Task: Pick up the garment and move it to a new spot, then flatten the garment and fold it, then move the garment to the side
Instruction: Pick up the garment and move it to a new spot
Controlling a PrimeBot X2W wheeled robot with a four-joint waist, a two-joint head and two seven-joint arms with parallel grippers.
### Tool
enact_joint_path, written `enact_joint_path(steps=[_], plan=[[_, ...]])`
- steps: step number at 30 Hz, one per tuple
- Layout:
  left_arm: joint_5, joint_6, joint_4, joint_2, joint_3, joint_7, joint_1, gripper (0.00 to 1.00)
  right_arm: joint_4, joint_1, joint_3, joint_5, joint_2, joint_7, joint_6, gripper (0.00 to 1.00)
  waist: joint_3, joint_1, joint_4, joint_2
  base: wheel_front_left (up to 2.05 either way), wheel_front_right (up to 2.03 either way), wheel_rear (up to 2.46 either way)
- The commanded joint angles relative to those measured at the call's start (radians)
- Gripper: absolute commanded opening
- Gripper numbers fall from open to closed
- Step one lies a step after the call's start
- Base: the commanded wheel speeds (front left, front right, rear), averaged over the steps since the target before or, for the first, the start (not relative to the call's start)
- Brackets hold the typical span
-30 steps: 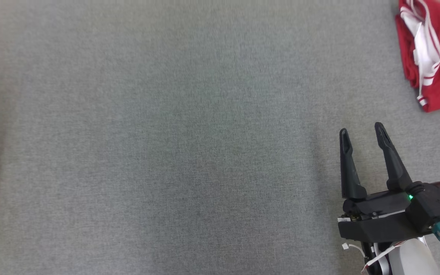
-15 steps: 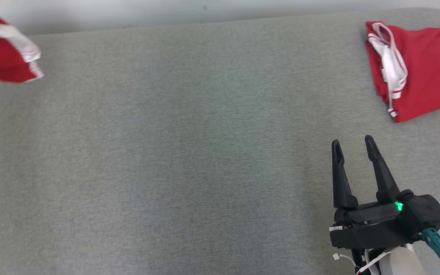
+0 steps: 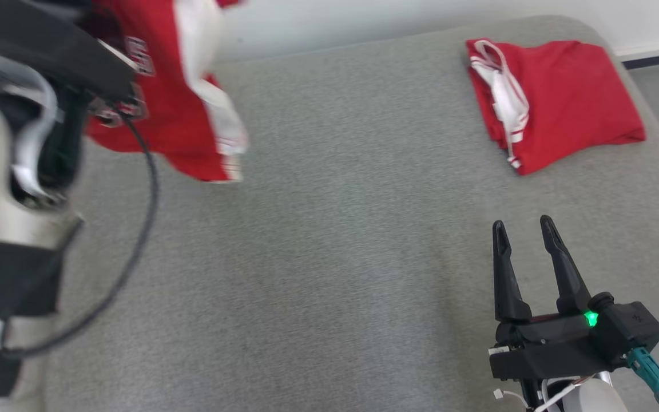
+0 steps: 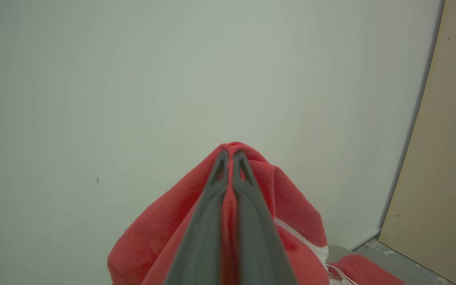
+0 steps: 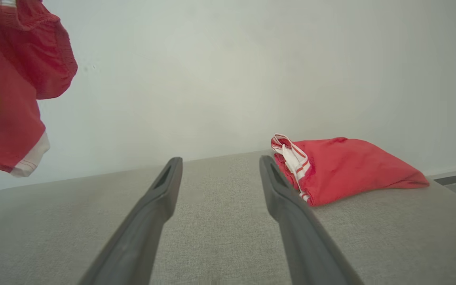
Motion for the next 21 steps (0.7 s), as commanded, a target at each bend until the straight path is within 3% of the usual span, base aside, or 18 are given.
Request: enact_joint_path(steps=[1,6,10,18,21], plan=[[-0.004,0.006,-0.028,-0.013,-0.011,0.01,0.025,0.0,0.001,0.012,-0.001,0.005,0.004,-0.001,-0.003,1.0,-0.02,0.0001,-0.033,0.0,0.0,0.0,0.0],[-0.015,0.034,-0.108,-0.072,-0.069,0.031,0.119,0.0,0.005,0.01,0.0,0.027,0.005,0.0,-0.003,1.0,-0.021,0.0001,-0.055,0.0,0.0,0.0,0.0],[-0.011,0.049,-0.089,-0.112,-0.115,0.02,0.219,0.0,0.01,0.005,0.011,0.037,0.005,0.0,-0.003,1.0,-0.018,0.0001,-0.067,0.0,0.0,0.0,0.0],[0.002,0.032,0.102,-0.152,-0.207,-0.034,0.414,0.0,0.016,-0.01,0.024,0.057,0.004,0.0,-0.003,1.0,0.0,0.0001,-0.085,0.0,0.0,0.0,0.0],[0.035,0.021,0.194,-0.134,-0.244,-0.054,0.438,0.0,0.02,-0.014,0.029,0.058,0.004,0.0,-0.003,1.0,0.002,0.0001,-0.087,0.0,0.0,0.0,0.0]])
